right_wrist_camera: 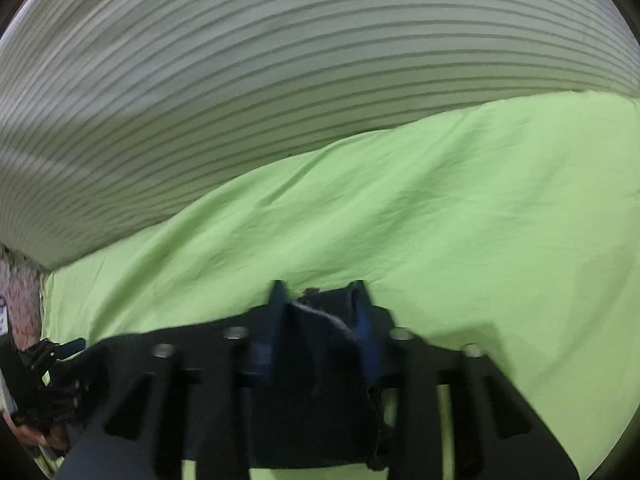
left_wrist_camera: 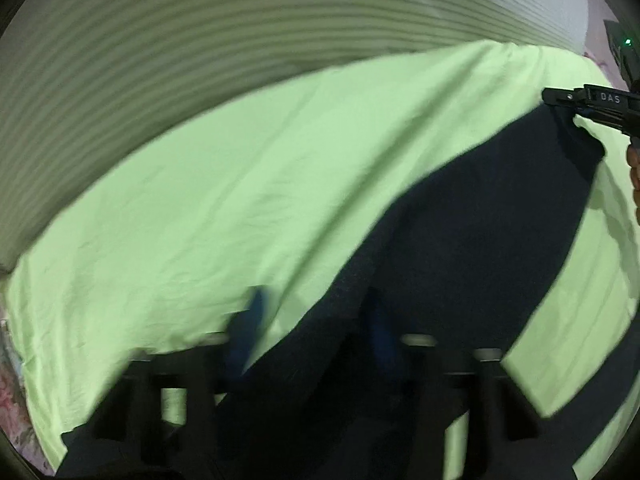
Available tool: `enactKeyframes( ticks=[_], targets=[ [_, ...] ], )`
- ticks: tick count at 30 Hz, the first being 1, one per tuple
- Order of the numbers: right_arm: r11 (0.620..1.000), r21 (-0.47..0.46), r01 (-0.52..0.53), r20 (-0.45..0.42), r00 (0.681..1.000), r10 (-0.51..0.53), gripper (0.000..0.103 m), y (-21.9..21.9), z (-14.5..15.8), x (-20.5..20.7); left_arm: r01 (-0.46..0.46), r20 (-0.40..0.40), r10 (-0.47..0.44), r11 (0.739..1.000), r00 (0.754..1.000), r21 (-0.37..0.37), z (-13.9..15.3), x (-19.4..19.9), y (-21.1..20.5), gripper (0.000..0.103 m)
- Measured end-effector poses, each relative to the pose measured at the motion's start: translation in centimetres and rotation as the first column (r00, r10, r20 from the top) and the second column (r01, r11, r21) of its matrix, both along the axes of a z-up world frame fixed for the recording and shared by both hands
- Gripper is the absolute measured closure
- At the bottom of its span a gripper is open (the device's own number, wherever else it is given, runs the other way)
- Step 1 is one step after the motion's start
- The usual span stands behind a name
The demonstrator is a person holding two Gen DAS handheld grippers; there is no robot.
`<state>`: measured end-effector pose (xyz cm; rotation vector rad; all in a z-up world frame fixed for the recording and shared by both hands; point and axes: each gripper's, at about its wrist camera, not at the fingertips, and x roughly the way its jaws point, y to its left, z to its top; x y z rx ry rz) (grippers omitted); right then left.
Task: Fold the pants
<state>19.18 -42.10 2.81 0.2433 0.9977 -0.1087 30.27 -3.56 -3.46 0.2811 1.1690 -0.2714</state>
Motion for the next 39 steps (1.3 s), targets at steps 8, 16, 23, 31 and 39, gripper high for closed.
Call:
enactKeyframes(
  ticks=[8, 16, 23, 31, 39],
  targets=[
    [0.996, 0.018, -0.089, 0.054, 0.995, 0.088, 0.095, 0.0, 3.5, -2.9, 0.065, -0.009, -0.067, 0.99, 0.998, -0.121, 1.8, -1.6, 1.2, 0.097],
    [0.981, 0.048, -0.187, 0.076, 0.98, 0.183, 0.095, -0.7, 5.5, -9.8, 0.124, 0.018, -0.123, 0.972, 0.992, -0.197, 4.2, -7.5, 1.9, 0.098],
    [0.977, 0.052, -0.207, 0.039, 0.978, 0.205, 0.095, -1.0, 4.8, -14.4, 0.17, 0.027, -0.168, 0.963, 0.985, -0.207, 3.9, -12.7, 0.9, 0.098],
    [0.973, -0.004, -0.232, -0.027, 0.972, 0.232, 0.095, 0.5, 4.8, -19.0, 0.206, 0.044, -0.202, 0.954, 0.978, -0.216, 4.3, -17.8, -0.2, 0.098],
    [0.978, -0.026, -0.206, -0.025, 0.978, 0.205, 0.095, 1.8, 5.8, -23.1, 0.278, 0.08, -0.267, 0.936, 0.96, -0.218, 6.0, -23.8, 0.4, 0.098]
  ],
)
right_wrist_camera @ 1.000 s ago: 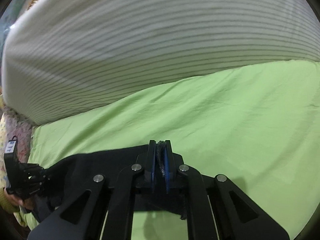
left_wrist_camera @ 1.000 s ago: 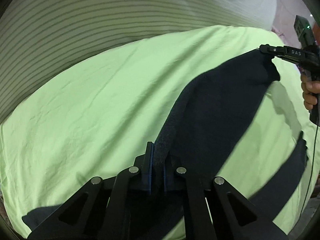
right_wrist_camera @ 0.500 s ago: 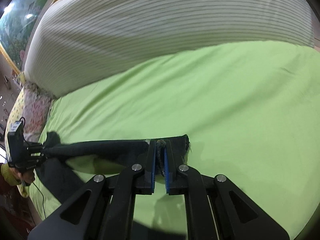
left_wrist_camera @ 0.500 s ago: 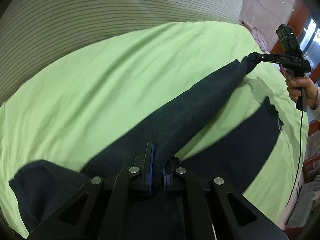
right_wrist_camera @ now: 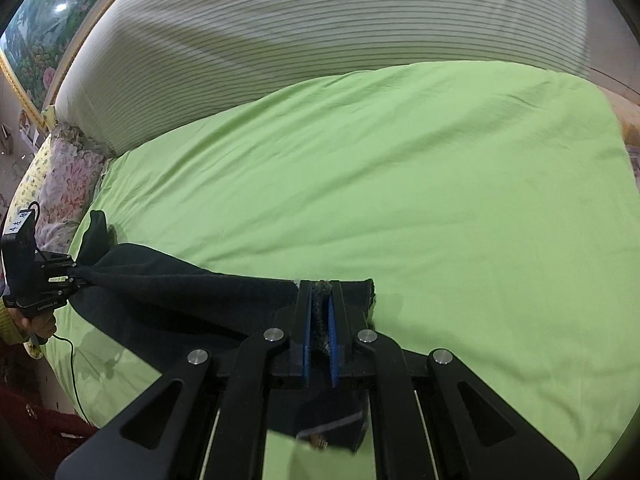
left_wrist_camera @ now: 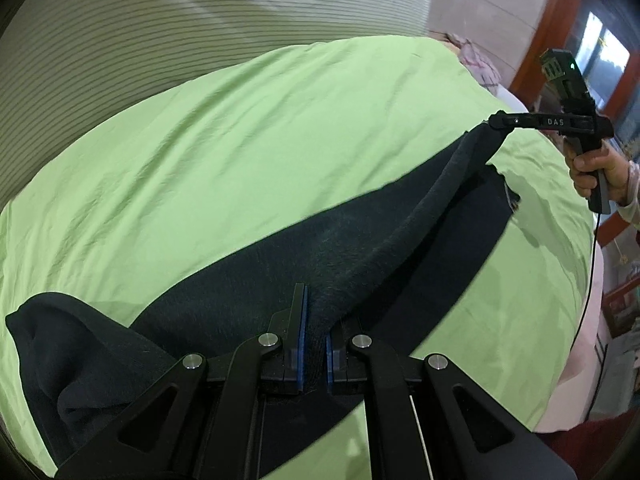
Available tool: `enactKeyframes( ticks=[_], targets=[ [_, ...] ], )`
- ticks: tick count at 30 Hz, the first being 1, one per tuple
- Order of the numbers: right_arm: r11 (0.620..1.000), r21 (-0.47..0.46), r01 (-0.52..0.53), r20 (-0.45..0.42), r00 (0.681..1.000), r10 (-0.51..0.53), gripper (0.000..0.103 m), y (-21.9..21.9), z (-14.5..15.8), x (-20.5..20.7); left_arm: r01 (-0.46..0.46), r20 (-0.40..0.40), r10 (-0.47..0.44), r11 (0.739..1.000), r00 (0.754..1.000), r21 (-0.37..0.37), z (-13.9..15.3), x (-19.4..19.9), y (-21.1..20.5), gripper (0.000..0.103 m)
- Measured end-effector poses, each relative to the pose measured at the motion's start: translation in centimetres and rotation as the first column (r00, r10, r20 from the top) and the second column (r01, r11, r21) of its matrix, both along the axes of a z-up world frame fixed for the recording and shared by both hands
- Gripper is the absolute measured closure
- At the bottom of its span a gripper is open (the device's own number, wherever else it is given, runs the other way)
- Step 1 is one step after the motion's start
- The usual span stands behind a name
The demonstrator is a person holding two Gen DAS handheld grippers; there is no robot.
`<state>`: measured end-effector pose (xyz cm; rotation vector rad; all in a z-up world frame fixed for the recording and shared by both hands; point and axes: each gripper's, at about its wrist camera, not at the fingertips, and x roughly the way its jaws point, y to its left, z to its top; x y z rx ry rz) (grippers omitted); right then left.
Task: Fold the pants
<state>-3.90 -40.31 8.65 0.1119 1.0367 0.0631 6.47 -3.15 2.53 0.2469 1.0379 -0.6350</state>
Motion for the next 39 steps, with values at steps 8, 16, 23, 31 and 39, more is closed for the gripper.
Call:
enactKeyframes(
  ticks=[8, 16, 23, 31, 39],
  targets=[
    [0.998, -0.058, 0.036, -0.081, 0.996, -0.04, 0.095, 0.5, -3.9, -3.2, 0.012, -0.026, -0.011, 0.999, 1.0, 0.04, -2.7, -2.6, -0.6, 0.097],
    [0.977, -0.13, 0.17, -0.101, 0.978, -0.183, 0.061, 0.0, -5.7, -3.6, -0.038, -0.087, 0.044, 0.996, 0.995, 0.075, -4.2, -3.4, -0.9, 0.071],
    [0.96, -0.114, 0.255, 0.023, 0.967, -0.254, 0.058, 1.1, -2.6, -5.0, -0.152, -0.135, 0.157, 0.987, 0.978, 0.042, -2.9, -4.5, 2.2, 0.06],
    [0.99, 0.009, 0.139, 0.058, 0.988, -0.14, 0.057, 7.7, -2.2, -3.1, -0.419, -0.194, 0.414, 0.908, 0.89, 0.014, -0.7, -1.8, 8.5, 0.043],
    [0.992, 0.104, -0.077, -0.008, 0.997, 0.079, 0.057, 16.7, -5.4, 1.0, -0.645, -0.272, 0.639, 0.76, 0.72, 0.078, 0.3, 3.8, 13.5, 0.037]
  ],
)
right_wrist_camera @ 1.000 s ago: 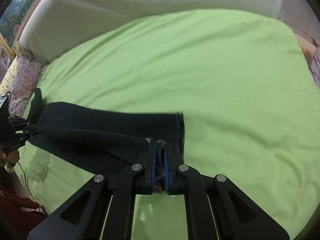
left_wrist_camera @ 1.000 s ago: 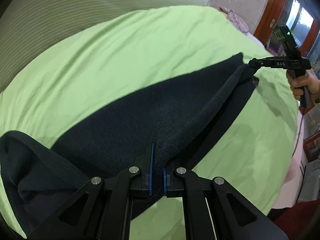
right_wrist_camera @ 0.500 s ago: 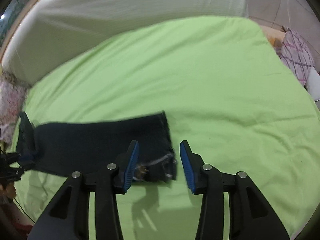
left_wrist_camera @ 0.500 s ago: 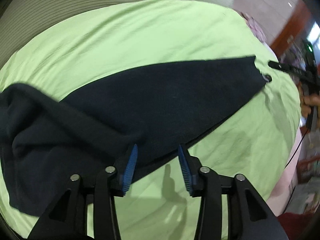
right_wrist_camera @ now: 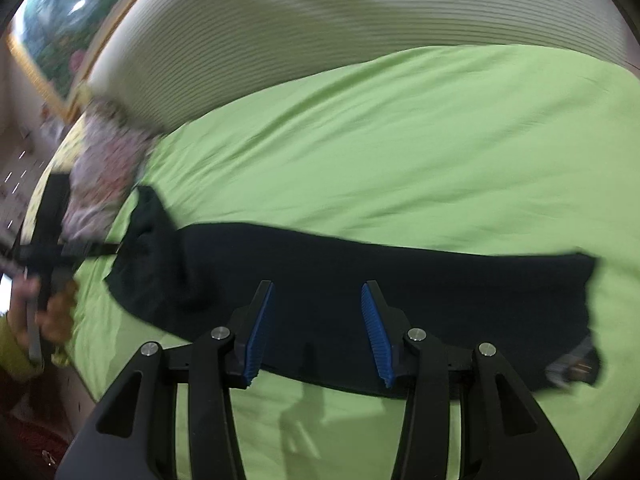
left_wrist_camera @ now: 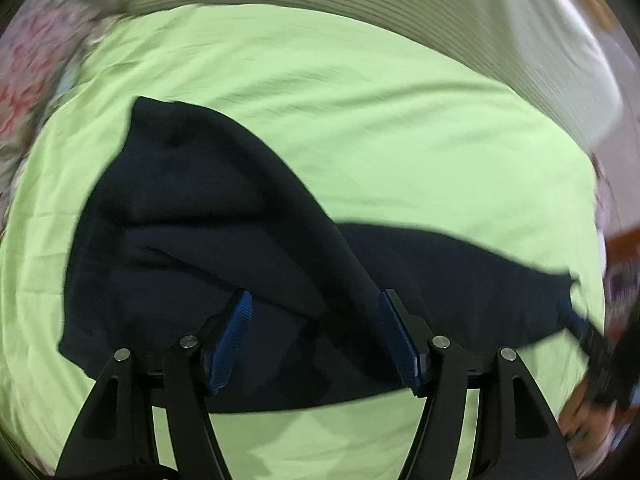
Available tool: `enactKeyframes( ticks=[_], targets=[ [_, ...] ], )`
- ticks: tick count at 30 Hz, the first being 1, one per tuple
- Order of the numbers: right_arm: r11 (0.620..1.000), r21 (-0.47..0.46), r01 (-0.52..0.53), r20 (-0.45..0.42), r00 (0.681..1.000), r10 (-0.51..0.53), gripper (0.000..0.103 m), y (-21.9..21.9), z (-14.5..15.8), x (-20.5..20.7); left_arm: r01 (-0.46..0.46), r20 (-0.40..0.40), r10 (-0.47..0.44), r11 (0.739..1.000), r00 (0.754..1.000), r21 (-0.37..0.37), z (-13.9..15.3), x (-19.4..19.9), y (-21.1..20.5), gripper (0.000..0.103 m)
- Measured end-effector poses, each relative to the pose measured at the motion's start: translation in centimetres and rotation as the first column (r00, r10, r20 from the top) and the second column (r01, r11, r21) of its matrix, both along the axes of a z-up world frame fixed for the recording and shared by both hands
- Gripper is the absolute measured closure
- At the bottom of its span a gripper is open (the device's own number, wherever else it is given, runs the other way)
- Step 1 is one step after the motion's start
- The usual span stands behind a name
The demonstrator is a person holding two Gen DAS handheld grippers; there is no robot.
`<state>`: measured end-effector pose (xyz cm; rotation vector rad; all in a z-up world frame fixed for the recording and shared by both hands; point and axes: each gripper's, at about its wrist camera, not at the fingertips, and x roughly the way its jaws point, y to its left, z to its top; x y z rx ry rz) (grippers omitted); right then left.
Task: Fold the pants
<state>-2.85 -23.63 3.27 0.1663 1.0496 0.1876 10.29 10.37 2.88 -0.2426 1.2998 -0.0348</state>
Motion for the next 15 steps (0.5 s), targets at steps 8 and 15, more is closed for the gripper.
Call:
enactKeyframes(
  ticks=[8, 15],
  targets=[
    [0.97, 0.067, -0.235, -0.032, 0.971, 0.237, 0.057, 10.4, -2.7, 2.1, -0.162, -0.079, 0.164, 0.986, 0.983, 0.025, 0.4, 5.7, 3.5, 0.037],
    [0.916, 0.023, -0.401, -0.059, 0.914, 0.402, 0.057, 17.2, -5.5, 3.2, -0.216, -0.132, 0.227, 0.972, 0.965, 0.088, -0.7, 7.6, 4.4, 0.036]
  ],
)
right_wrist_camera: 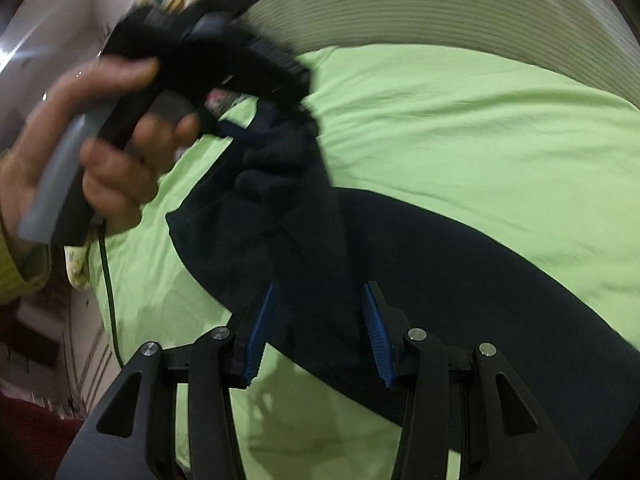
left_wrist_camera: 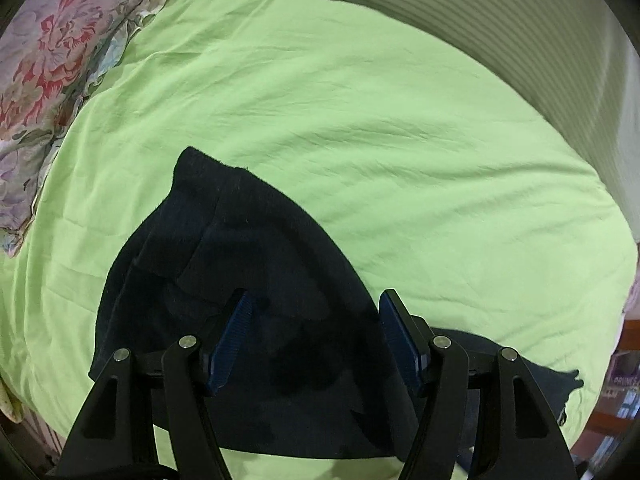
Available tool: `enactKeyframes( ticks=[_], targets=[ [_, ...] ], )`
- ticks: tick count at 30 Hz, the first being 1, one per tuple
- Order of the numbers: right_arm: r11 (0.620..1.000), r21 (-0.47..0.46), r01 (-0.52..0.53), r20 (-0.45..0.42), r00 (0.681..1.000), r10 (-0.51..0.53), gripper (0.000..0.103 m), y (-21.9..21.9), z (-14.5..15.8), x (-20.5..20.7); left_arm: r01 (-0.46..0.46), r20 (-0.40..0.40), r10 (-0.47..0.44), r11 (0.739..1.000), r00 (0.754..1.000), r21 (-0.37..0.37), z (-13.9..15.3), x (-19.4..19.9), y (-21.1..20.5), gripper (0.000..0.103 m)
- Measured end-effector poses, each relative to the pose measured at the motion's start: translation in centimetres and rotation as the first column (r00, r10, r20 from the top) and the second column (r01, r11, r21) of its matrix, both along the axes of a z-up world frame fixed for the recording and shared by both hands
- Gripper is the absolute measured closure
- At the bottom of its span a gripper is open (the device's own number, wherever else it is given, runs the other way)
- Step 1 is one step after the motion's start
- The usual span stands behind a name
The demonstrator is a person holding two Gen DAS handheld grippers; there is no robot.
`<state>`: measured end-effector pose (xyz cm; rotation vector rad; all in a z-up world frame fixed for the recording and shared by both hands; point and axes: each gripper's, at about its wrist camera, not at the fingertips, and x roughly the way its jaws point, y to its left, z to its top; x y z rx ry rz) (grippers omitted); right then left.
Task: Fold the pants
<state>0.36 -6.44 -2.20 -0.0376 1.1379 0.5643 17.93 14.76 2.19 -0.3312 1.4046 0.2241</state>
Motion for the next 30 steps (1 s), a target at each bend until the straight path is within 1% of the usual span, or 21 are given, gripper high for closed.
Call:
enactKeyframes(
  ticks=[1, 2, 3, 5, 7, 8, 9, 10, 12, 14, 18, 21, 25, 28, 30],
  targets=[
    [1.0, -0.006, -0.014, -0.011, 1.0, 0.014, 0.057, 0.7, -0.5, 0.3, 0.0, -0.014, 0.0, 1.0, 1.0, 0.002, -0.4, 0.5, -0.1, 0.035],
    [0.998, 0.041, -0.047, -0.015, 0.999, 0.048, 0.057, 1.0, -1.0, 0.4, 0.003, -0.028, -0.003, 1.0, 1.0, 0.009, -0.8, 0.8, -0.2, 0.035],
    [0.997, 0.042, -0.062, -0.016, 0.998, 0.063, 0.057, 1.3, -1.5, 0.5, 0.003, -0.038, -0.002, 1.0, 0.999, 0.021, -1.6, 1.5, -0.8, 0.035],
    [0.998, 0.005, -0.063, -0.021, 0.998, 0.063, 0.057, 1.9, -2.5, 0.7, 0.006, -0.046, -0.004, 1.0, 0.999, 0.027, -2.2, 1.8, -1.0, 0.047],
    [0.998, -0.001, -0.057, -0.041, 0.998, 0.057, 0.057, 1.8, -3.0, 1.1, 0.015, -0.046, -0.015, 1.0, 0.999, 0.005, -2.7, 1.7, -0.9, 0.092],
    [0.998, -0.005, -0.057, -0.043, 0.997, 0.057, 0.063, 1.8, -3.2, 1.1, 0.018, -0.041, -0.018, 1.0, 0.999, -0.008, -3.0, 1.3, -0.8, 0.092],
    [0.998, -0.009, -0.062, -0.043, 0.997, 0.062, 0.073, 1.7, -3.4, 1.1, 0.017, -0.021, -0.017, 1.0, 1.0, -0.014, -2.9, 0.9, -0.7, 0.094],
    [0.996, 0.02, -0.082, -0.037, 0.996, 0.082, 0.078, 1.6, -3.4, 1.0, 0.02, 0.01, -0.02, 1.0, 1.0, -0.013, -2.5, 0.4, -0.5, 0.096],
    [0.996, 0.019, -0.083, -0.027, 0.996, 0.084, 0.087, 1.3, -3.1, 0.9, 0.023, 0.049, -0.022, 0.999, 0.999, -0.031, -1.7, -0.5, -0.1, 0.098],
    [0.996, 0.039, -0.084, -0.017, 0.996, 0.084, 0.09, 0.9, -2.3, 0.9, 0.018, 0.106, -0.012, 0.998, 0.994, -0.056, -0.5, -2.1, 0.6, 0.098],
    [0.988, 0.079, -0.134, 0.021, 0.991, 0.132, 0.09, 0.3, -0.2, 0.2, 0.004, 0.196, 0.02, 0.993, 0.98, -0.12, 1.3, -5.7, 2.4, 0.099],
    [0.98, 0.084, -0.179, 0.041, 0.984, 0.176, 0.091, -0.2, 0.7, -0.4, -0.027, 0.245, 0.078, 0.978, 0.966, -0.206, 2.0, -9.8, 3.7, 0.099],
    [0.968, 0.063, -0.243, 0.042, 0.97, 0.24, 0.091, 0.1, 1.0, -1.1, -0.077, 0.266, 0.164, 0.948, 0.95, -0.31, 1.4, -14.1, 5.1, 0.099],
    [0.959, 0.027, -0.282, 0.034, 0.959, 0.281, 0.091, 1.0, 0.7, -1.7, -0.096, 0.29, 0.203, 0.935, 0.935, -0.342, 0.4, -16.2, 5.7, 0.099],
    [0.953, -0.005, -0.303, 0.027, 0.953, 0.303, 0.091, 1.8, 0.3, -2.0, -0.103, 0.296, 0.217, 0.928, 0.93, -0.358, -0.2, -17.4, 6.3, 0.099]
  ],
)
